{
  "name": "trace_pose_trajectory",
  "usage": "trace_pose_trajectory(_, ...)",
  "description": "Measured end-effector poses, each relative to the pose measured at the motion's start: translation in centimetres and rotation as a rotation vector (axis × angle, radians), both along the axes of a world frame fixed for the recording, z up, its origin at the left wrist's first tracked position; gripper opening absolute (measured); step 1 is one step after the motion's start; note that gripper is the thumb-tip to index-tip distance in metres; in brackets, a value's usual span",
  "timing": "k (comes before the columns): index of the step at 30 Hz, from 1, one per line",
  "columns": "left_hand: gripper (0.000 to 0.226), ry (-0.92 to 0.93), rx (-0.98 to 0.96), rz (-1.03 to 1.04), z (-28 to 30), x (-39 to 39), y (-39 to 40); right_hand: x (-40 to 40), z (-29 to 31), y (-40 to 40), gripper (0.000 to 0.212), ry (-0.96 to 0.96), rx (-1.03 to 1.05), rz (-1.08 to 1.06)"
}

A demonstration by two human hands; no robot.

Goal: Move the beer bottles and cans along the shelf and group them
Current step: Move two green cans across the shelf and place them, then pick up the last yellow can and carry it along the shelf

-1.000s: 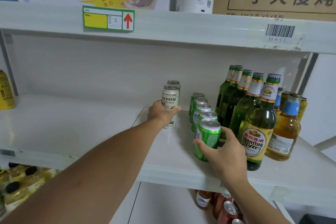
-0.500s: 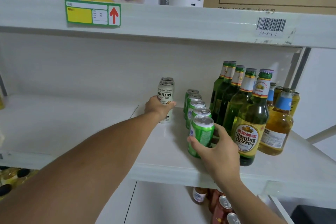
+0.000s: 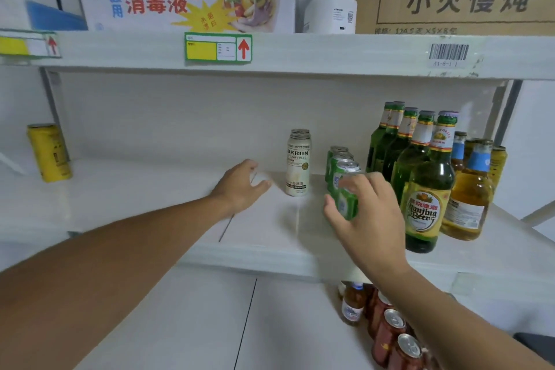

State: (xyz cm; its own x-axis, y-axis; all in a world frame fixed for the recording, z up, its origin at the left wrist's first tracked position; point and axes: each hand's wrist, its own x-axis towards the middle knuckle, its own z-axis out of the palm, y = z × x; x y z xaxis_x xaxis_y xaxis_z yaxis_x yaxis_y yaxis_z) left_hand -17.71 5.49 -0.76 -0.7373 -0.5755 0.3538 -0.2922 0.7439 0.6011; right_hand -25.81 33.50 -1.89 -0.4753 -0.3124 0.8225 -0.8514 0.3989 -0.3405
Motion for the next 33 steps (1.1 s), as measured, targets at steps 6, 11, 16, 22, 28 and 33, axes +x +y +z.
trace_pose_trajectory(6,0.055,-0.13,-0.191,0.021,1.1,9.9,-2.7,5.7,2.5,-7.5,0.052,-0.11,0.457,0.237)
trace_pose_trajectory(11,0.054,-0.18,-0.244,0.133,1.3,18.6,-5.6,9.9,3.0,-13.6,0.059,-0.169,0.617,0.276)
trace_pose_trajectory(16,0.053,-0.166,-0.191,0.246,0.9,26.4,-7.9,14.6,2.7,-19.0,0.06,-0.195,0.632,0.348)
trace_pose_trajectory(22,0.051,-0.158,-0.15,0.346,-0.4,33.3,-10.1,20.7,2.0,-24.7,0.061,-0.196,0.635,0.47)
trace_pose_trajectory(28,0.051,-0.141,-0.127,0.416,-0.5,37.7,-13.6,23.9,2.3,-30.4,0.063,-0.161,0.656,0.555)
trace_pose_trajectory(33,0.05,-0.154,-0.129,0.475,-1.0,39.4,-17.1,24.8,2.6,-36.3,0.063,-0.158,0.674,0.614)
